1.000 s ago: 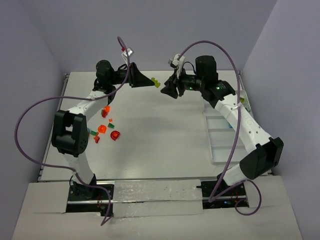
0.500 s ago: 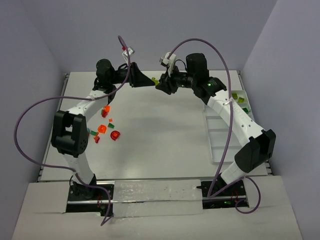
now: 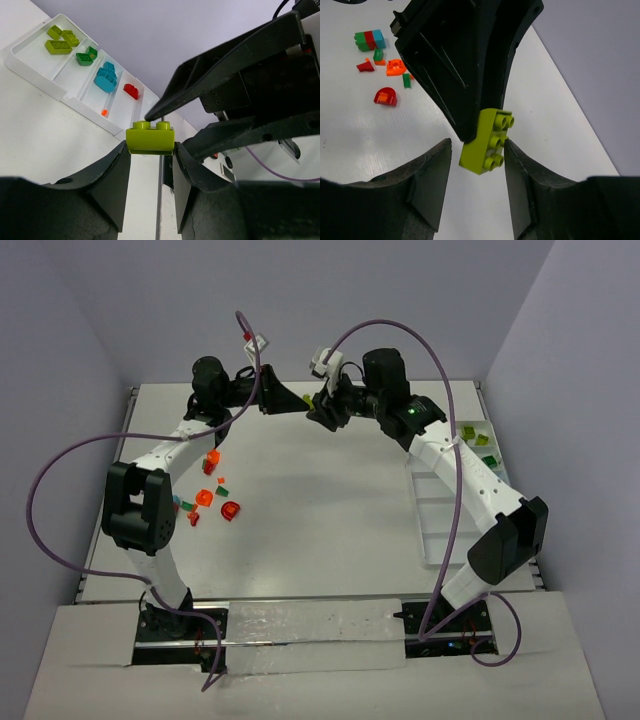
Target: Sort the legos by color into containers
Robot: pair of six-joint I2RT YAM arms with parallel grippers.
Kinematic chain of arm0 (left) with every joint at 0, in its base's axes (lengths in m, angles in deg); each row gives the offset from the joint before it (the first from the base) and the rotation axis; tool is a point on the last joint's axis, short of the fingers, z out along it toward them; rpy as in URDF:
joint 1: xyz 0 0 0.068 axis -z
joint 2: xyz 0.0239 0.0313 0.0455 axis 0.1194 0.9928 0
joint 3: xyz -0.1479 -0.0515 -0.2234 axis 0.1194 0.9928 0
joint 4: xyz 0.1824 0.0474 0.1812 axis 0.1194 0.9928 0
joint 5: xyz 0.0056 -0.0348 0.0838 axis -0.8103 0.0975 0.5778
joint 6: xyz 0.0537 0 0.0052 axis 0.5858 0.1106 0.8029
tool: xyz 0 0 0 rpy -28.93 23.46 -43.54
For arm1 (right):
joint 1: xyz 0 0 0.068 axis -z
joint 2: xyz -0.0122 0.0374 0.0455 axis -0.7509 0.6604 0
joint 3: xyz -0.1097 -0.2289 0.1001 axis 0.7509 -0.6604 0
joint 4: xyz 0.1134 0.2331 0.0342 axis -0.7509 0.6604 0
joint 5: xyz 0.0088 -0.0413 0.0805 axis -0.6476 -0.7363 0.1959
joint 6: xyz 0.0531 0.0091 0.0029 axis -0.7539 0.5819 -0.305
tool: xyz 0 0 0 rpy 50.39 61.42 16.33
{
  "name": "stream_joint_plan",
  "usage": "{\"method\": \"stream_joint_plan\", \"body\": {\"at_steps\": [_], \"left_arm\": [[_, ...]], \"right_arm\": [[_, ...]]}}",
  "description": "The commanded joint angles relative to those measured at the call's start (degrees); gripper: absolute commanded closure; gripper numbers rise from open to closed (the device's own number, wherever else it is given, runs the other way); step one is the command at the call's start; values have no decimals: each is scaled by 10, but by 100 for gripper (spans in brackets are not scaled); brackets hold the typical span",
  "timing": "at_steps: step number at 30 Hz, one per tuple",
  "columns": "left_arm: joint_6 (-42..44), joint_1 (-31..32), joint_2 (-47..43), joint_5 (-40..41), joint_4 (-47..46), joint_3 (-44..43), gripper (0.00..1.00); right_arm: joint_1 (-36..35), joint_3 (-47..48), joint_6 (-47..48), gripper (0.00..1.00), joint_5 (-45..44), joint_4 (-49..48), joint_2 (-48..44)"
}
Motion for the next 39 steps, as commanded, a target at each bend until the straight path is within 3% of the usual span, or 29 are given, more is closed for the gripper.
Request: {"method": "stream_joint_plan", "body": {"at_steps": [1, 2, 11, 12, 13, 16, 17, 19, 23, 25, 28, 29, 32, 33, 34, 36, 39], "left_arm": [[11, 12, -25, -14, -1, -35, 100], [11, 11, -25, -14, -2, -35, 100], [10, 11, -24, -15, -8, -35, 99], [9, 12, -25, -16, -9, -34, 95], [10, 11, -26, -16, -7, -34, 75], [28, 6, -30, -1, 13, -32, 42], [28, 1, -36, 5, 10, -27, 22], [0, -5, -41, 10, -21, -8, 18], [-77, -14, -37, 1, -140, 17, 28], [-88, -16, -32, -1, -151, 13, 23], [-71, -27, -34, 16, -117, 5, 3], [-51, -30, -37, 23, -107, 4, 1], [62, -36, -58, 52, 48, -10, 1], [162, -36, -63, 89, 169, -30, 1], [221, -35, -72, 113, 229, -41, 1], [340, -29, -85, 175, 312, -52, 1], [400, -26, -105, 247, 383, -38, 1]], "right_arm": [[-15, 29, 18, 43, -12, -21, 14], [-15, 30, 19, 44, -13, -21, 15], [-16, 22, 33, 88, -36, -27, 17], [-16, 19, 35, 92, -41, -27, 14], [-15, 15, 36, 99, -44, -26, 11], [-14, -3, 46, 100, -55, -19, -6], [-13, -17, 54, 100, -58, -13, -20], [-6, -36, 59, 100, -62, -6, -35], [10, -73, 67, 100, -68, 12, -63], [16, -95, 70, 100, -74, 17, -78], [43, -102, 62, 100, -80, 38, -89], [55, -102, 56, 100, -79, 47, -90], [140, -102, 34, 100, -69, 105, -99], [161, -104, 31, 100, -68, 134, -100], [188, -105, 32, 100, -66, 152, -102], [276, -115, 41, 100, -59, 190, -105], [377, -133, 67, 100, -64, 241, -98]]}}
